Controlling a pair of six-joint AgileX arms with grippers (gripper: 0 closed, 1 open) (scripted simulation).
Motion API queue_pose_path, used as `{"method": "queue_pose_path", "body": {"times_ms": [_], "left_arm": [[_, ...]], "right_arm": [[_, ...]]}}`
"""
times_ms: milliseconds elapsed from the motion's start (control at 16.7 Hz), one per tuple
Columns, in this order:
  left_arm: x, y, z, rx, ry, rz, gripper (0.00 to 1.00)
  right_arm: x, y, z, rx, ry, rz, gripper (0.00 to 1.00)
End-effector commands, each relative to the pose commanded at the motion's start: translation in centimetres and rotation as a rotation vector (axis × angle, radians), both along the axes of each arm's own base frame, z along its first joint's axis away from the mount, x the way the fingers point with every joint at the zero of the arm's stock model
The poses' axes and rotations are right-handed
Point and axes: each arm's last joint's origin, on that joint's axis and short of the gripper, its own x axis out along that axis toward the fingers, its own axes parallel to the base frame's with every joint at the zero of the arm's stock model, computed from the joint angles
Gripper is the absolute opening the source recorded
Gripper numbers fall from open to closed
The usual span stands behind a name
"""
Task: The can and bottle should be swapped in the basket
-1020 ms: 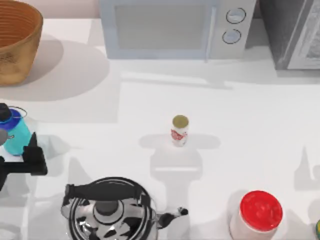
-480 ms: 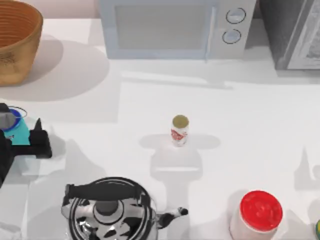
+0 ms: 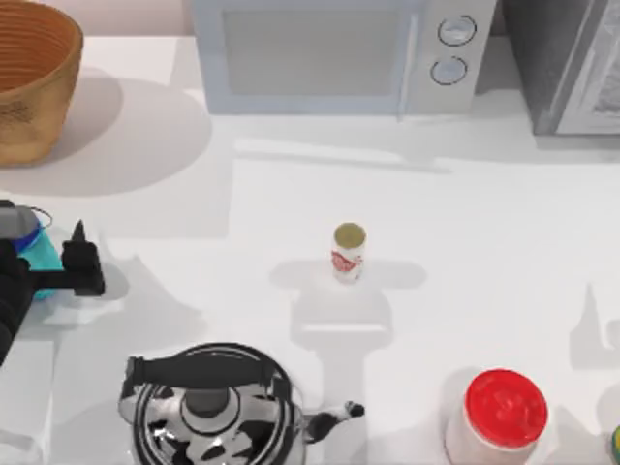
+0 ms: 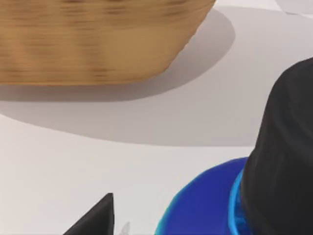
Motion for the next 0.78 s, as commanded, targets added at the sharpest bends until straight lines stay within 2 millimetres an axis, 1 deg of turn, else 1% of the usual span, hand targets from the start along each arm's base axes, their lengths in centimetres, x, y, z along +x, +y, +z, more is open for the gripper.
{"method": "queue_pose_path", "body": {"times_ms": [720,780], "left_arm": [[0.0,0.0,0.0,0.0,0.0,0.0,0.02],[0.0,0.0,0.0,0.0,0.0,0.0,0.0]], "right_arm": [[0.0,0.0,0.0,0.0,0.0,0.0,1.0],[0.0,0.0,0.0,0.0,0.0,0.0,1.0]]}}
